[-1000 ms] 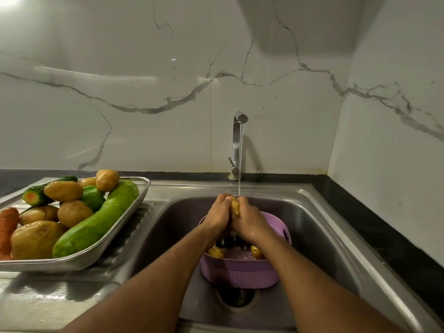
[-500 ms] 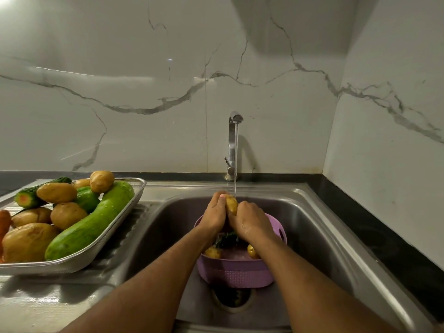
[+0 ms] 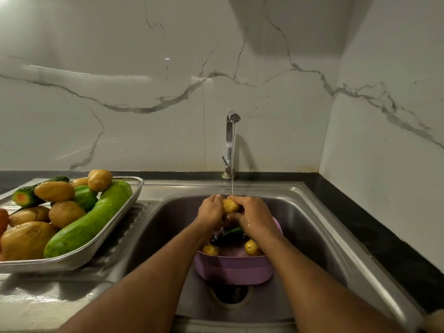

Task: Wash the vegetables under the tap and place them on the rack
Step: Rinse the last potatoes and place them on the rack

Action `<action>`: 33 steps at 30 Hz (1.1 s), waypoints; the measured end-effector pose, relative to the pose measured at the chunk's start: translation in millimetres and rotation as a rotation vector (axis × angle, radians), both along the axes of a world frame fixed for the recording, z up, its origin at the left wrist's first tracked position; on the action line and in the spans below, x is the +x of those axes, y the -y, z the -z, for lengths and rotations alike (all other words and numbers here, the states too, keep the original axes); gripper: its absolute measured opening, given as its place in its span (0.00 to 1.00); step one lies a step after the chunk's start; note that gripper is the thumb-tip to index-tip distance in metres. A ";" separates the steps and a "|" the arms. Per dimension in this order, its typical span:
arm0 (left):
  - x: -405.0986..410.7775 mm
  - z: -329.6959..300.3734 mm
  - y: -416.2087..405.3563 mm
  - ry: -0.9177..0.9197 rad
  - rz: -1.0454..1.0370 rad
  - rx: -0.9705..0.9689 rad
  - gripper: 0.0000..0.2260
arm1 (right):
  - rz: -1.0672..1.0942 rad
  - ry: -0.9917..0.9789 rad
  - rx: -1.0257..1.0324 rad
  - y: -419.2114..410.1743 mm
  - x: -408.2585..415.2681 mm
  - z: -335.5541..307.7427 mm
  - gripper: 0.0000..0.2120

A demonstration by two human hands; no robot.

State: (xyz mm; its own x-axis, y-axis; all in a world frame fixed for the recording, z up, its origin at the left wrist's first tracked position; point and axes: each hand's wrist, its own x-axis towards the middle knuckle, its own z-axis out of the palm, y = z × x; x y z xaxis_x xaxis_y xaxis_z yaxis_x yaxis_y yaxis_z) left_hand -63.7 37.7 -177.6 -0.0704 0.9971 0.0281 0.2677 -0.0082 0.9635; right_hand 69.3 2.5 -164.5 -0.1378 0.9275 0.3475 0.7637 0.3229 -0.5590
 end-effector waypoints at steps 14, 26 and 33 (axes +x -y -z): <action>10.6 -8.1 28.3 -0.056 -0.067 0.449 0.17 | 0.078 -0.447 0.045 7.4 -4.5 -7.8 0.16; -3.6 2.7 32.1 -0.184 -0.088 0.191 0.25 | 0.121 -0.285 -0.075 13.1 -15.0 -0.2 0.20; -2.1 -16.5 46.8 -0.359 -0.098 0.389 0.27 | 0.163 -0.377 0.166 15.3 -20.7 -12.3 0.23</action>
